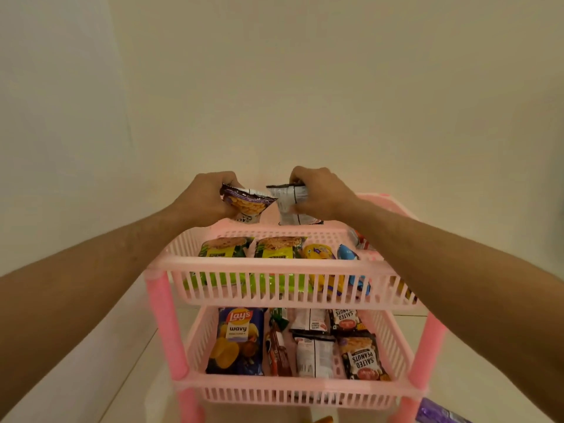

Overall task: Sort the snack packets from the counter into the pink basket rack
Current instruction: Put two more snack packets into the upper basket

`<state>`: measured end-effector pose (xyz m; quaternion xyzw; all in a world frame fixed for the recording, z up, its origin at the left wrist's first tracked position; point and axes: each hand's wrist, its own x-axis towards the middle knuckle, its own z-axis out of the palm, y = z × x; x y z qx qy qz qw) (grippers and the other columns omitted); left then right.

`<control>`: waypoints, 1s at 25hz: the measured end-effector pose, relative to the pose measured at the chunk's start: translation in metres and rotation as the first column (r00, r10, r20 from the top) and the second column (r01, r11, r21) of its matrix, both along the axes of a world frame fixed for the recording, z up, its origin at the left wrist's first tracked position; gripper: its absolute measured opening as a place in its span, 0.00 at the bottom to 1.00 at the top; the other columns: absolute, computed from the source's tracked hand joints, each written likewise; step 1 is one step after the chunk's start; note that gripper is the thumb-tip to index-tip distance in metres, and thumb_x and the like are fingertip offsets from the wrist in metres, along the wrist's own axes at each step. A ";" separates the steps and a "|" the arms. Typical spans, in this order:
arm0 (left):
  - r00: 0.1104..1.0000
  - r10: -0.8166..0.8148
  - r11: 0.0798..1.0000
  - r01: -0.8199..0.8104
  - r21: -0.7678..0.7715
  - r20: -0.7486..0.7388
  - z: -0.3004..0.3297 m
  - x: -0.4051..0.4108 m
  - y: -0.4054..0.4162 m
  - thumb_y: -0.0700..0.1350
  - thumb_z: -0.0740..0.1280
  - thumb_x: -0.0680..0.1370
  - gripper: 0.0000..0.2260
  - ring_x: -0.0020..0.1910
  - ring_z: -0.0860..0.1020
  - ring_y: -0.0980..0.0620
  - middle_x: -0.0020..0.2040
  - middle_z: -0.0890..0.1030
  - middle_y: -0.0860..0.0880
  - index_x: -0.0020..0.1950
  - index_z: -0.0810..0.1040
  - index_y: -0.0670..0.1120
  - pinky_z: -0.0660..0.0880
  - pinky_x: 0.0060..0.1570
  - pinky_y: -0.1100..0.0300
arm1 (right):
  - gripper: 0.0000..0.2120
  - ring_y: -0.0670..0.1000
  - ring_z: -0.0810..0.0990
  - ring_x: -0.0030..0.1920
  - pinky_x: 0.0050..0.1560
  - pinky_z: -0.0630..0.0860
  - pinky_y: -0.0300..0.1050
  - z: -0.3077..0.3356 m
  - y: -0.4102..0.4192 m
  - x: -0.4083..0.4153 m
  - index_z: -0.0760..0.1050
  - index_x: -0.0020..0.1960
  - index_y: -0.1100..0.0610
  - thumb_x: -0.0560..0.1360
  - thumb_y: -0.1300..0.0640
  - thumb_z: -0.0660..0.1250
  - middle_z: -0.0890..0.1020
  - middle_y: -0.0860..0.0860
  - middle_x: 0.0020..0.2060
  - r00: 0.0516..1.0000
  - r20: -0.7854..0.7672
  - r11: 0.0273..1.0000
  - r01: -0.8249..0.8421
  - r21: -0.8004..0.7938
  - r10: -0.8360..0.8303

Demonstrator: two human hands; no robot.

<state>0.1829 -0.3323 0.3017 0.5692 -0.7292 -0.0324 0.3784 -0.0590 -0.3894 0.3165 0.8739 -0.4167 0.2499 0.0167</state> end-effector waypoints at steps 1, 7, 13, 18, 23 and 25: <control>1.000 -0.005 1.000 0.005 0.012 0.015 -0.001 0.002 -0.008 0.35 0.80 0.63 0.15 0.42 0.79 0.49 0.43 0.83 0.48 0.44 0.80 0.45 0.77 0.44 0.52 | 0.18 0.57 0.79 0.46 0.46 0.79 0.55 -0.001 -0.006 0.007 0.72 0.55 0.55 0.69 0.56 0.75 0.81 0.56 0.49 0.999 -0.034 1.000 -0.017 0.000 0.017; 0.993 0.010 0.996 -0.020 0.083 0.118 -0.020 0.015 -0.033 0.41 0.82 0.62 0.17 0.47 0.80 0.50 0.50 0.83 0.50 0.47 0.80 0.44 0.73 0.43 0.61 | 0.17 0.55 0.70 0.40 0.36 0.64 0.47 -0.025 -0.036 0.029 0.64 0.46 0.55 0.70 0.57 0.74 0.75 0.54 0.43 0.991 -0.114 0.996 -0.074 -0.054 0.067; 0.955 0.030 0.979 -0.088 0.183 0.296 -0.024 0.012 -0.036 0.40 0.80 0.64 0.18 0.54 0.78 0.47 0.59 0.81 0.46 0.51 0.79 0.43 0.72 0.51 0.60 | 0.11 0.53 0.68 0.44 0.42 0.64 0.46 -0.043 -0.038 0.033 0.68 0.48 0.56 0.73 0.57 0.71 0.69 0.52 0.44 0.935 -0.351 0.998 -0.054 0.017 0.057; 0.841 -0.004 0.936 -0.188 0.299 0.541 -0.024 0.012 -0.027 0.33 0.69 0.69 0.13 0.51 0.75 0.45 0.55 0.78 0.43 0.49 0.71 0.44 0.73 0.45 0.52 | 0.11 0.53 0.70 0.44 0.41 0.66 0.45 -0.042 -0.034 0.026 0.67 0.47 0.55 0.72 0.59 0.70 0.73 0.53 0.45 0.918 -0.385 0.989 -0.042 0.143 0.095; 0.871 -0.077 0.846 -0.200 0.493 0.486 -0.022 0.007 -0.021 0.44 0.70 0.70 0.15 0.44 0.75 0.52 0.49 0.78 0.48 0.53 0.70 0.49 0.71 0.38 0.57 | 0.09 0.53 0.74 0.50 0.45 0.68 0.44 -0.038 -0.030 0.024 0.71 0.47 0.52 0.72 0.54 0.71 0.77 0.52 0.50 0.940 -0.309 0.943 -0.038 0.330 0.146; 0.914 -0.053 0.834 -0.181 0.521 0.402 -0.021 0.005 -0.021 0.55 0.69 0.73 0.13 0.45 0.74 0.53 0.49 0.78 0.49 0.50 0.71 0.49 0.69 0.40 0.57 | 0.09 0.53 0.75 0.52 0.47 0.69 0.46 -0.037 -0.030 0.024 0.71 0.47 0.51 0.74 0.49 0.69 0.78 0.52 0.52 0.952 -0.269 0.926 -0.036 0.376 0.147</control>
